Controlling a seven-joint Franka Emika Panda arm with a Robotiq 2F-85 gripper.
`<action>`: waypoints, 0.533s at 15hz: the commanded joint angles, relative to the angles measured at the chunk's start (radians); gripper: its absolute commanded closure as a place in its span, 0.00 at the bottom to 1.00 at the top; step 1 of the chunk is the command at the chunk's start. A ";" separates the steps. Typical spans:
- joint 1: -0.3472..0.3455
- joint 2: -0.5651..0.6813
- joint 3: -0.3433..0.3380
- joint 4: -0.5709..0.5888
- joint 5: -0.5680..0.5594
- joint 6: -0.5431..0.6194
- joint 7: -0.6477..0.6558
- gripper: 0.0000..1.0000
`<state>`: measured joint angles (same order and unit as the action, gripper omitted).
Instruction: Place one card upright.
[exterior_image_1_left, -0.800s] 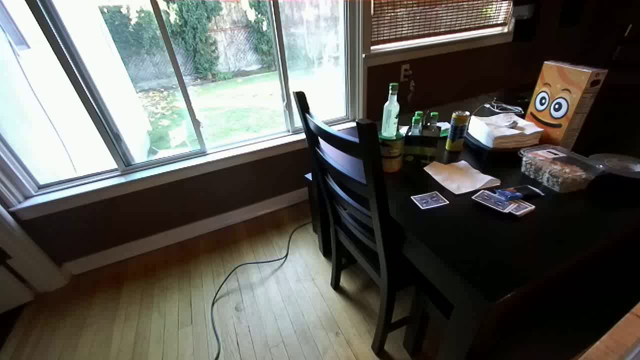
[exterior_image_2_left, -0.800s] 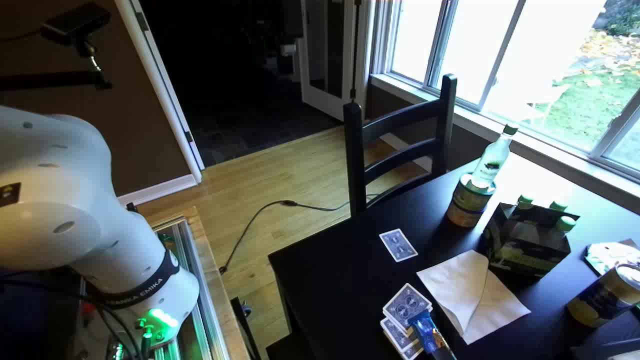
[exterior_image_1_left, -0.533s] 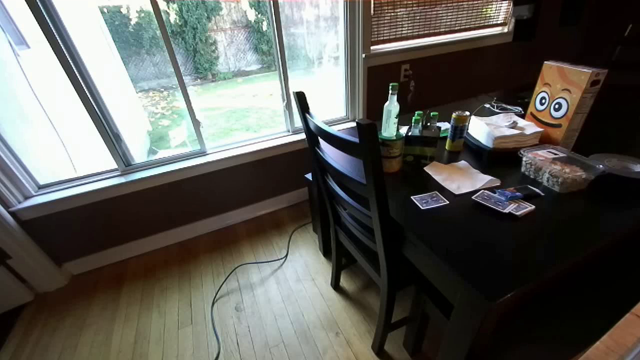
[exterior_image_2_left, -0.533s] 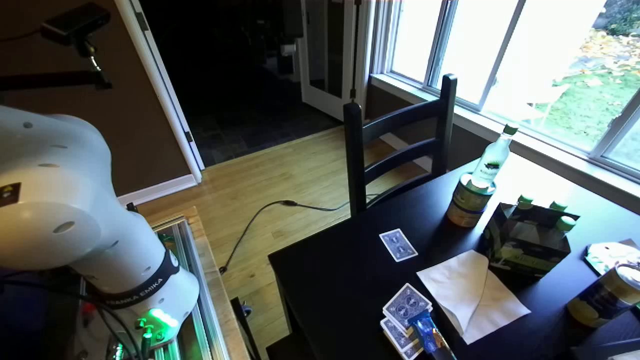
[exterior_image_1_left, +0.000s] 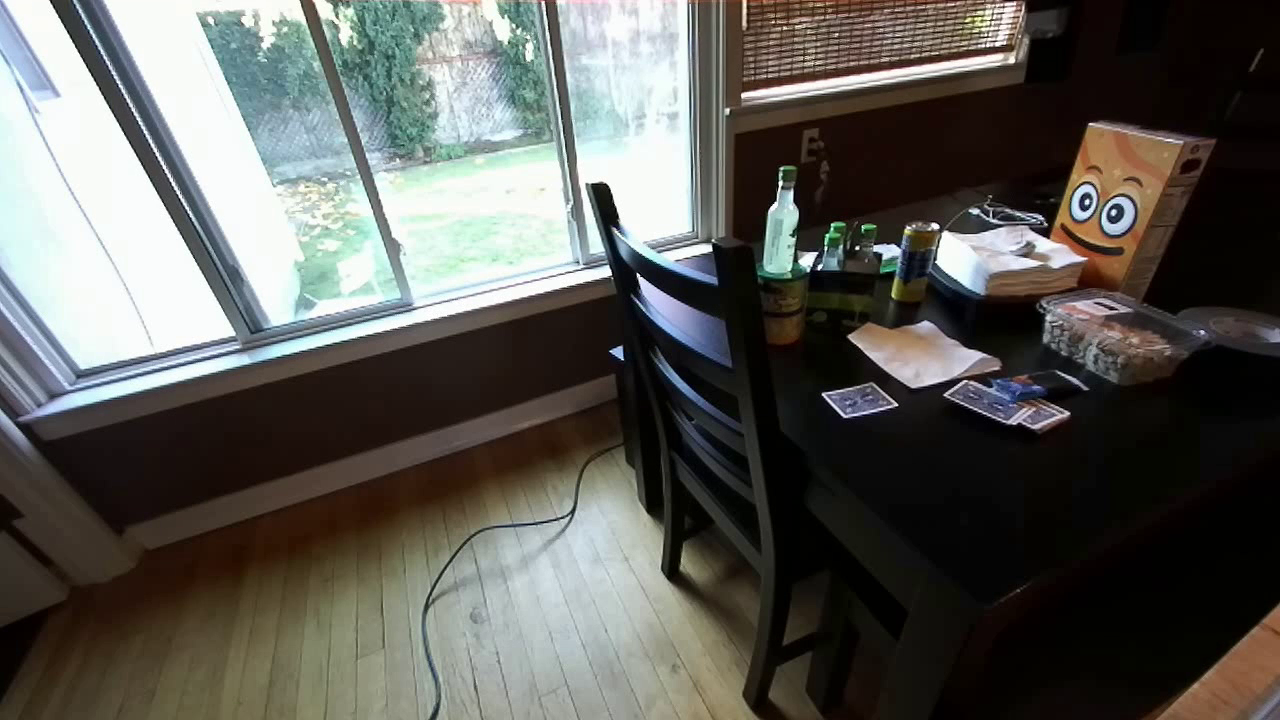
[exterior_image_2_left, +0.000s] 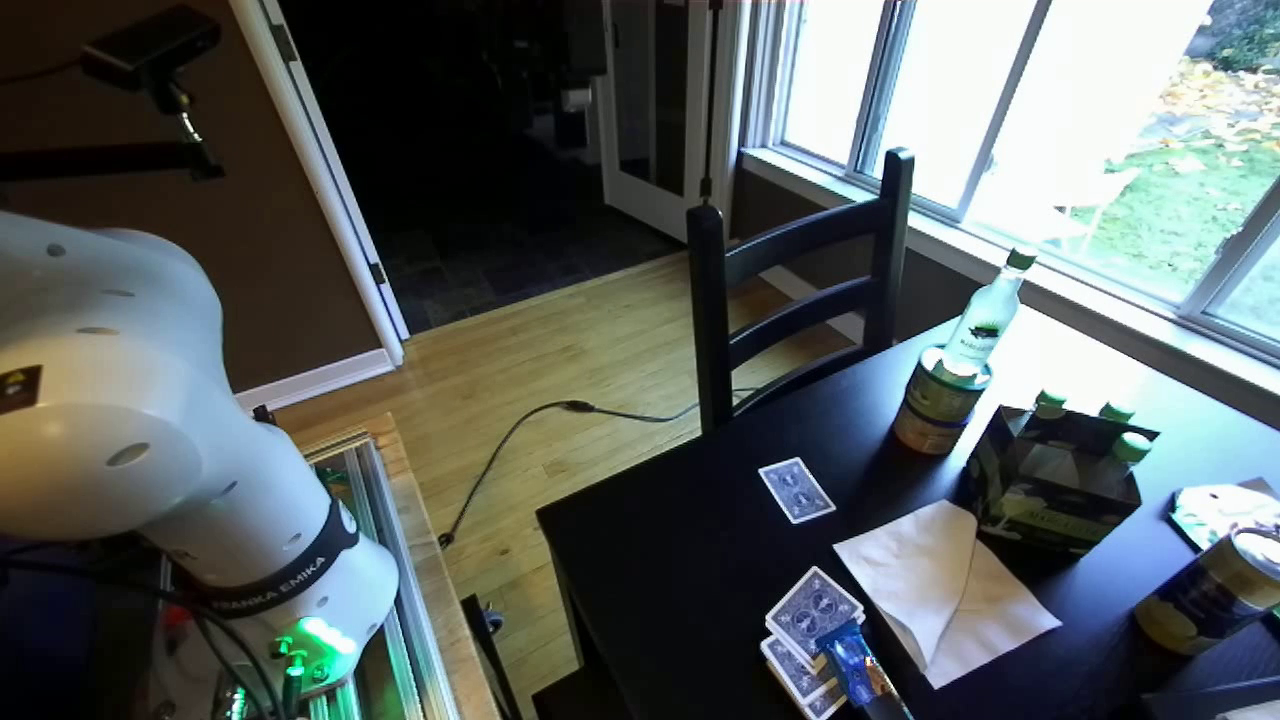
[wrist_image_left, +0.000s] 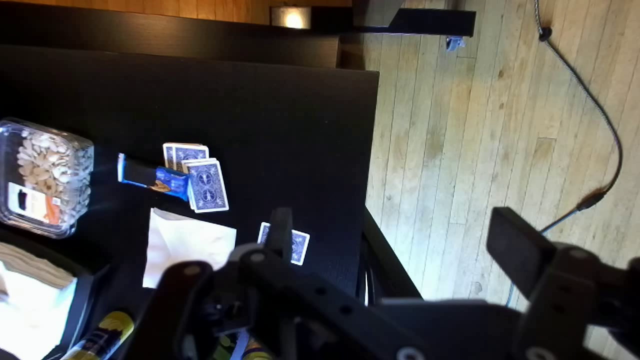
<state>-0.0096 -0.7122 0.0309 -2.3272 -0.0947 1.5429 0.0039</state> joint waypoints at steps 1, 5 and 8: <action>0.008 0.002 -0.005 0.003 -0.003 -0.003 0.004 0.00; -0.037 0.037 0.041 -0.048 -0.027 0.194 0.184 0.00; -0.079 0.082 0.079 -0.107 -0.106 0.376 0.308 0.00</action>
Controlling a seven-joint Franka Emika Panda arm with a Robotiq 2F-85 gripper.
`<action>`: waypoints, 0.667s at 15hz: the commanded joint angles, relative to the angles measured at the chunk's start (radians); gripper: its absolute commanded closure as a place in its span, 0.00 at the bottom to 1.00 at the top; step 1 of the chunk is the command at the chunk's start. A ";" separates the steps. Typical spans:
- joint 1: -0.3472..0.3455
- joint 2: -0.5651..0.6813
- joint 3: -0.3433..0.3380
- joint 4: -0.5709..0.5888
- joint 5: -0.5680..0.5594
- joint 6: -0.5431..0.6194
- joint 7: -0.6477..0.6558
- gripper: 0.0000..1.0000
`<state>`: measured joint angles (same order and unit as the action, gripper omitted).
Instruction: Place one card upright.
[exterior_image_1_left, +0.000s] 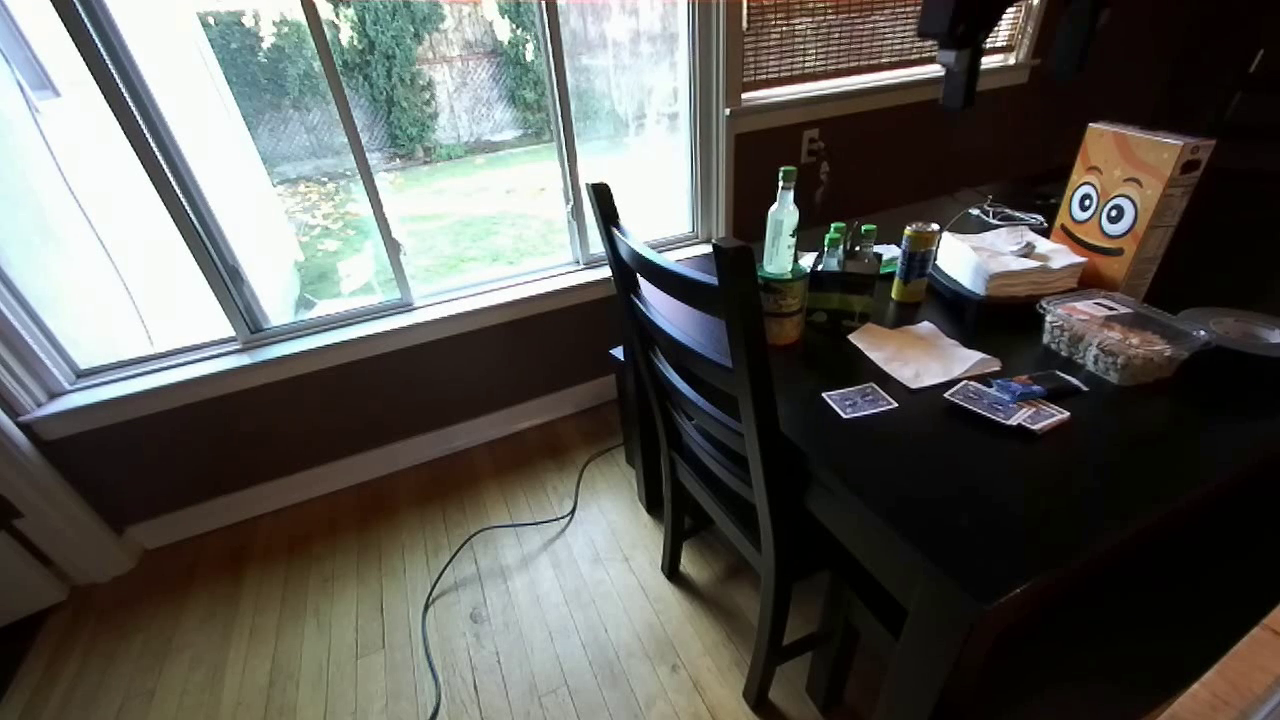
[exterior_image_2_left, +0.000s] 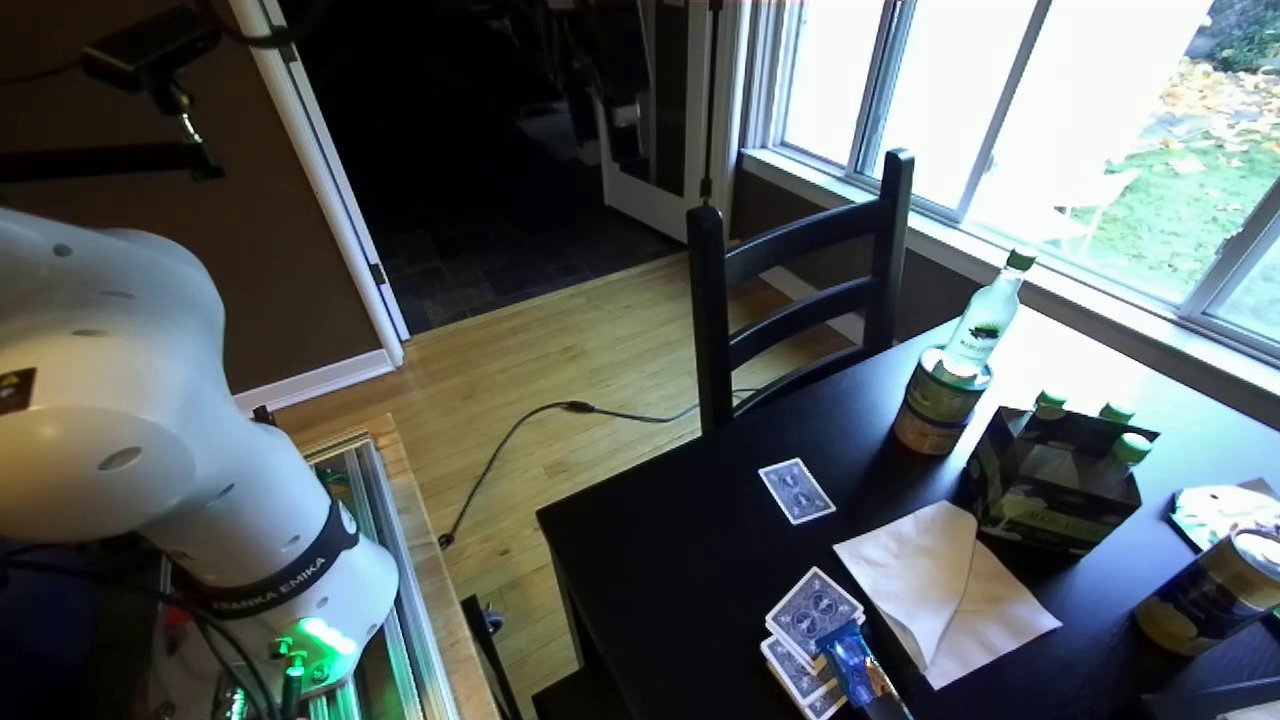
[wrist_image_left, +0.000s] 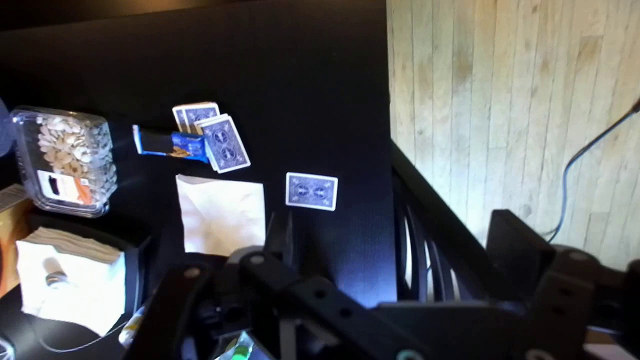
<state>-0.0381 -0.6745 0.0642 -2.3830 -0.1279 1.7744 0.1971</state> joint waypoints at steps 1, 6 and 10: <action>-0.069 0.065 0.056 -0.083 -0.121 0.218 0.147 0.00; -0.207 0.232 0.125 -0.176 -0.453 0.478 0.369 0.00; -0.250 0.413 0.136 -0.165 -0.753 0.510 0.579 0.00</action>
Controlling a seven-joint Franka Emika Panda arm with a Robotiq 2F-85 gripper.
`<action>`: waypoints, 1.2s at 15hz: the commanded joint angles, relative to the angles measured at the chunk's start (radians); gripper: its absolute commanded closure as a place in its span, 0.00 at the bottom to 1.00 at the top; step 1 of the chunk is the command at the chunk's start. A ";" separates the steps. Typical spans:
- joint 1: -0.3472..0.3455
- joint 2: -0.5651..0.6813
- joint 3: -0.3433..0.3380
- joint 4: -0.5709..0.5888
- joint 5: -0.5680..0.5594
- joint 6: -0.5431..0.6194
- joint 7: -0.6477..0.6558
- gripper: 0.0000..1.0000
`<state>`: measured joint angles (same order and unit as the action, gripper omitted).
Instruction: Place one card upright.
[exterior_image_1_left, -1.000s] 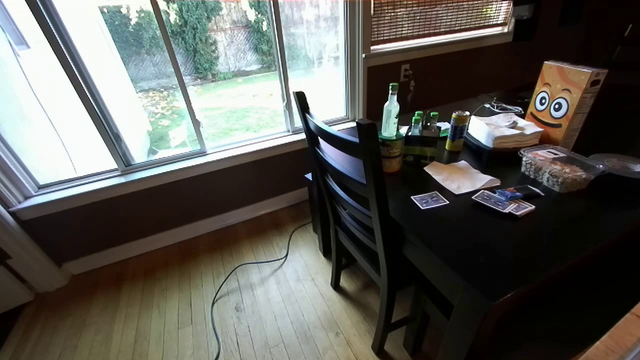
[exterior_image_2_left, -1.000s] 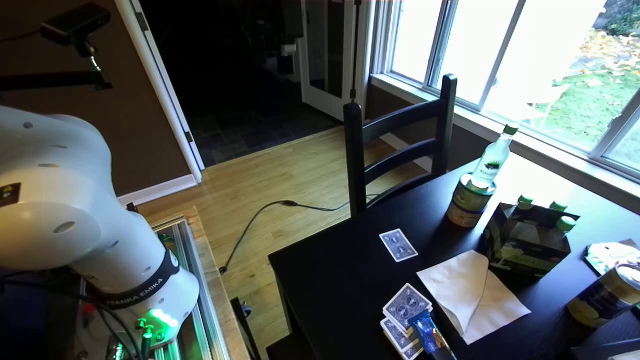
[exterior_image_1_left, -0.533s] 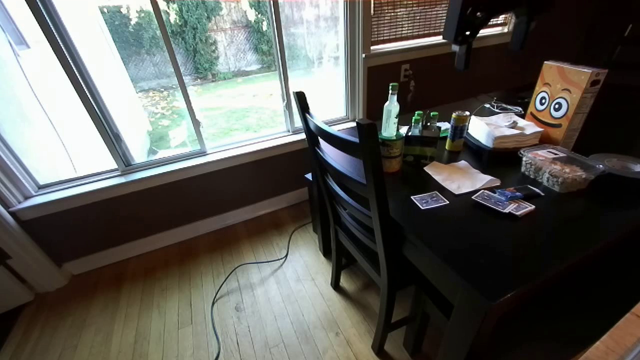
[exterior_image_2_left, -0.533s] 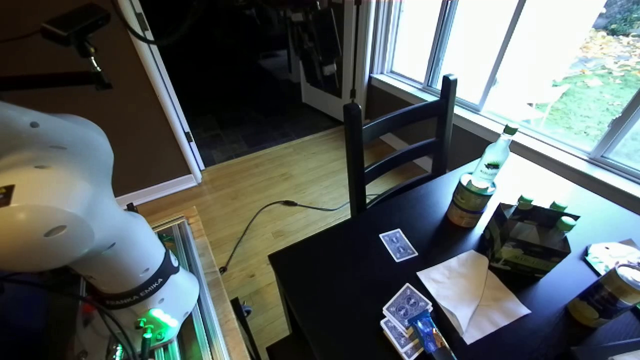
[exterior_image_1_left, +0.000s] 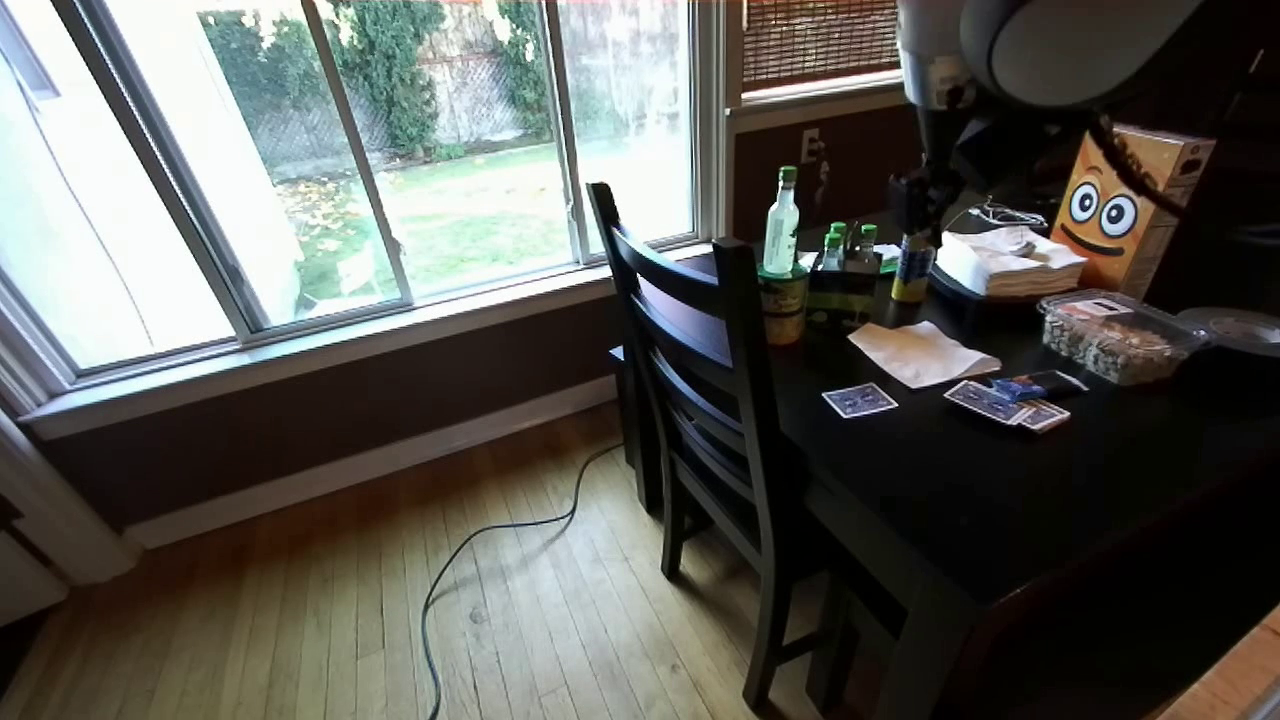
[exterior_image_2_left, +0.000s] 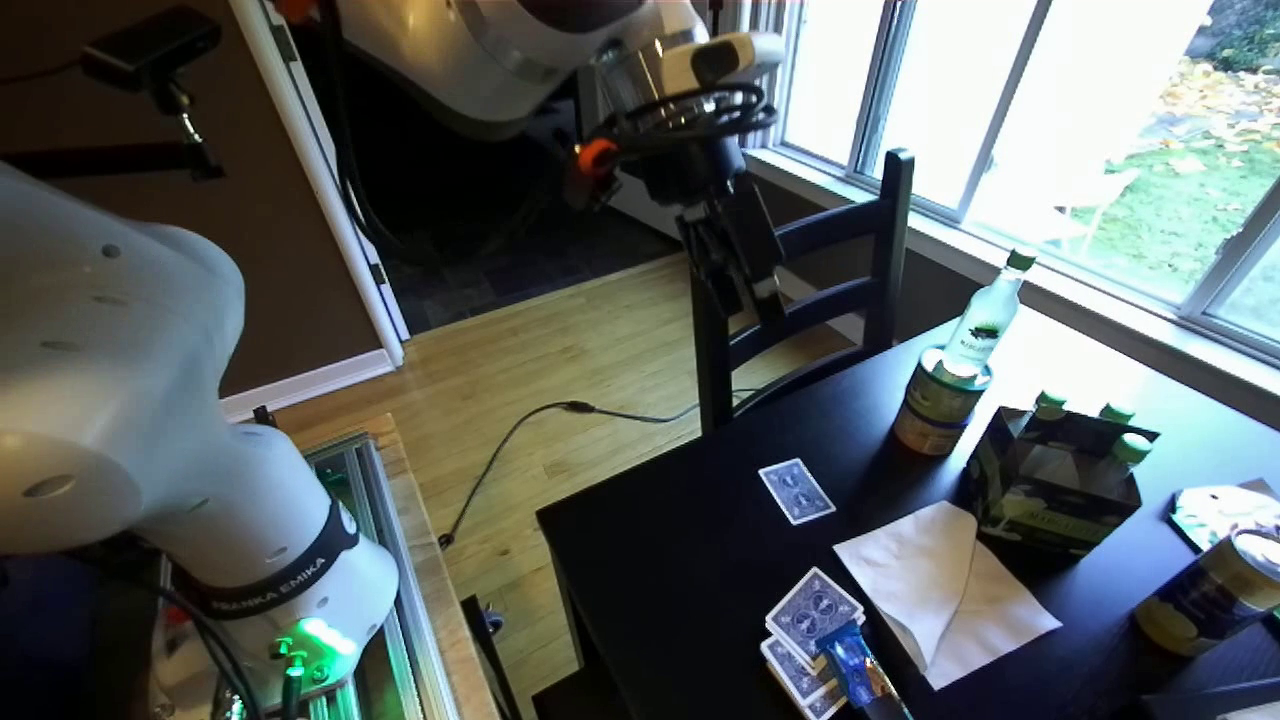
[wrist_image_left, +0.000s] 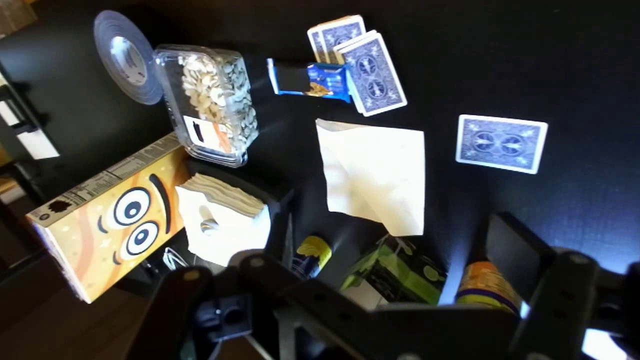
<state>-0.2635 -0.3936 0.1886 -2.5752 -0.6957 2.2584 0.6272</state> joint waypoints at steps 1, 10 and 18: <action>-0.011 0.174 -0.004 0.034 -0.253 0.018 0.195 0.00; 0.117 0.530 -0.166 0.130 -0.591 -0.008 0.432 0.00; 0.143 0.624 -0.220 0.174 -0.547 -0.003 0.403 0.00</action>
<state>-0.1481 0.2313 -0.0039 -2.4012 -1.2495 2.2515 1.0340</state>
